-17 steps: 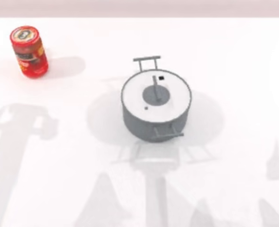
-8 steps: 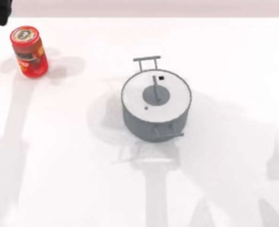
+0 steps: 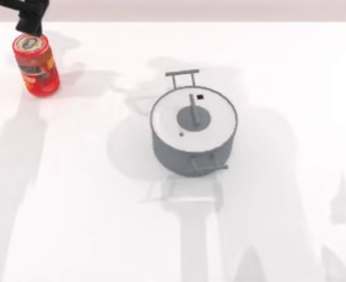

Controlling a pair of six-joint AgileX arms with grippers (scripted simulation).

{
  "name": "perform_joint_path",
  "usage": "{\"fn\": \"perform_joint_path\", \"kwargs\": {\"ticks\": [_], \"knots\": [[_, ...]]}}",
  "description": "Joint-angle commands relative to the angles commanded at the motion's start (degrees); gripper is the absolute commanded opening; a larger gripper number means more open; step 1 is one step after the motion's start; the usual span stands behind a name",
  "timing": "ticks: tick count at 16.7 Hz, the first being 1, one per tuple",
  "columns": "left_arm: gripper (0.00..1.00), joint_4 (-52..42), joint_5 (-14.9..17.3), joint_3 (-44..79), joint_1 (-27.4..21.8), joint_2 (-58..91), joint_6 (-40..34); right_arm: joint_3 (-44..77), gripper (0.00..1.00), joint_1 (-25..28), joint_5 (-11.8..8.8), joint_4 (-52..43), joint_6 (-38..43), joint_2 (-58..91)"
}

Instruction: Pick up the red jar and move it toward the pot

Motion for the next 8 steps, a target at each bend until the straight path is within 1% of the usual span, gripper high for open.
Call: {"fn": "perform_joint_path", "kwargs": {"ticks": [4, 8], "knots": [[1.00, -5.10, 0.00, 11.15, 0.28, 11.26, 1.62, 0.00, 1.00, 0.00, 0.00, 0.00, 0.00, 0.00], [1.00, -6.37, -0.03, 14.06, 0.36, 14.16, 2.02, 0.00, 1.00, 0.00, 0.00, 0.00, 0.00, 0.00]]}}
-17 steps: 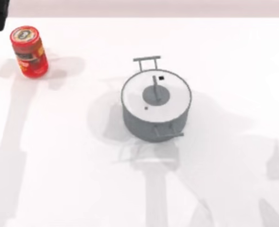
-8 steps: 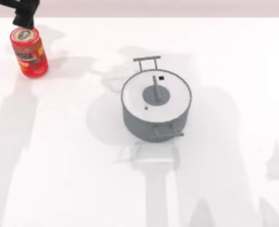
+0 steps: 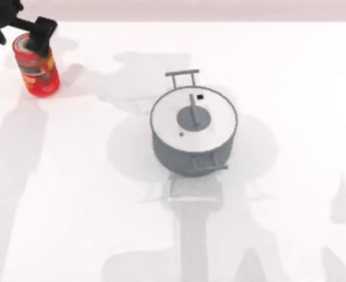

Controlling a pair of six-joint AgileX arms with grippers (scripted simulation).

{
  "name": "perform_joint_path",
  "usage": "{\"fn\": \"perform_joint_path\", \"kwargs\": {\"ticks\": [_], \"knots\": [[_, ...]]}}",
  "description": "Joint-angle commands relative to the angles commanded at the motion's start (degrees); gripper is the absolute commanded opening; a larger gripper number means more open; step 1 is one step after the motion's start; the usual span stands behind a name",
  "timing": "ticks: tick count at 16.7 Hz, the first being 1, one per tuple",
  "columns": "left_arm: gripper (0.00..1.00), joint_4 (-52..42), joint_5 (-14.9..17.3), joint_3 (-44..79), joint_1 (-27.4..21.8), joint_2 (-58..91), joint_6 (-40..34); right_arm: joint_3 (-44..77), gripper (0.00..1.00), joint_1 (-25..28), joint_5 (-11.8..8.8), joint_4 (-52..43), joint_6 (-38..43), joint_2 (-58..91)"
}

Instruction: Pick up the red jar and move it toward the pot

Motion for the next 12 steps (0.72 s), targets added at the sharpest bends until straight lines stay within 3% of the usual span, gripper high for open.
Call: {"fn": "perform_joint_path", "kwargs": {"ticks": [5, 12], "knots": [[1.00, 0.29, -0.02, -0.28, -0.33, 0.11, -0.08, 0.00, 1.00, 0.00, 0.00, 0.00, 0.00, 0.00], [1.00, 8.34, -0.11, -5.62, -0.61, 2.65, -0.57, 0.00, 1.00, 0.00, 0.00, 0.00, 0.00, 0.00]]}}
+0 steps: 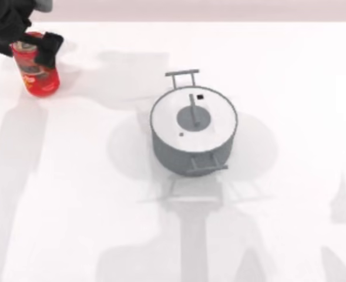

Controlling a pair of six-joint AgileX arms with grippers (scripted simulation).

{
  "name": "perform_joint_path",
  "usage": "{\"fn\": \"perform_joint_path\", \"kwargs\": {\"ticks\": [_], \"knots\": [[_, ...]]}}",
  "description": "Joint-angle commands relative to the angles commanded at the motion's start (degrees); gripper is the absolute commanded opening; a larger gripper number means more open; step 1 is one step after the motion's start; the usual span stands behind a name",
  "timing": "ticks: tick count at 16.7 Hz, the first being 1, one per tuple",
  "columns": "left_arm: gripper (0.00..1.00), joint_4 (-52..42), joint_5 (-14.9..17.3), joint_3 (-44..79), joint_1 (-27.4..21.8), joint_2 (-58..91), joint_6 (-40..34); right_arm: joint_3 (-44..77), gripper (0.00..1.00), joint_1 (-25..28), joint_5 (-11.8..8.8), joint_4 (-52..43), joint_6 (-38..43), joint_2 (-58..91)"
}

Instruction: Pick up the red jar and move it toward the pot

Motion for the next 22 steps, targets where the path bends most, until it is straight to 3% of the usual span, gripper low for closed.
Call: {"fn": "perform_joint_path", "kwargs": {"ticks": [4, 17, 22], "knots": [[1.00, 0.29, 0.00, -0.19, -0.01, 0.10, -0.01, 0.00, 1.00, 0.00, 0.00, 0.00, 0.00, 0.00], [0.02, 0.29, 0.00, -0.19, -0.01, 0.10, -0.01, 0.00, 1.00, 0.00, 0.00, 0.00, 0.00, 0.00], [0.00, 0.29, 0.00, -0.19, -0.01, 0.10, -0.01, 0.00, 1.00, 0.00, 0.00, 0.00, 0.00, 0.00]]}}
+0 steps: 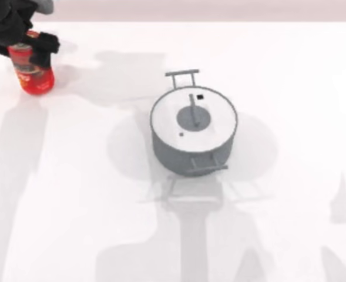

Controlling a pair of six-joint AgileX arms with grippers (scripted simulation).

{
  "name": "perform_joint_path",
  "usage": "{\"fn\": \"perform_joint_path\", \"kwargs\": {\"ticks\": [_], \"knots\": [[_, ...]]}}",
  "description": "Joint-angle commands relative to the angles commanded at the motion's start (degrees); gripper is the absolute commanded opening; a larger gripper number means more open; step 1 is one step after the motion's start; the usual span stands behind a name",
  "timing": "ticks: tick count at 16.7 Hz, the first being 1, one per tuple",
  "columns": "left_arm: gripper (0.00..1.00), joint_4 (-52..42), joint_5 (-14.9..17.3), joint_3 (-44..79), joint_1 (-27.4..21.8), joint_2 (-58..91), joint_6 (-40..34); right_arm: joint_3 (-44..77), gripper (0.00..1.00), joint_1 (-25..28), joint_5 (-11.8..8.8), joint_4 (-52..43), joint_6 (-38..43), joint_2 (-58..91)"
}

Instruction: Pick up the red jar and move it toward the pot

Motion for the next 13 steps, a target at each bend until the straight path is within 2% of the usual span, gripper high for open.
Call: {"fn": "perform_joint_path", "kwargs": {"ticks": [7, 13], "knots": [[0.00, -0.06, -0.05, -2.25, 0.28, -2.33, 0.09, 0.00, 1.00, 0.00, 0.00, 0.00, 0.00, 0.00], [0.00, -0.57, -0.17, -18.47, 1.06, -19.51, 0.30, 0.00, 1.00, 0.00, 0.00, 0.00, 0.00, 0.00]]}}
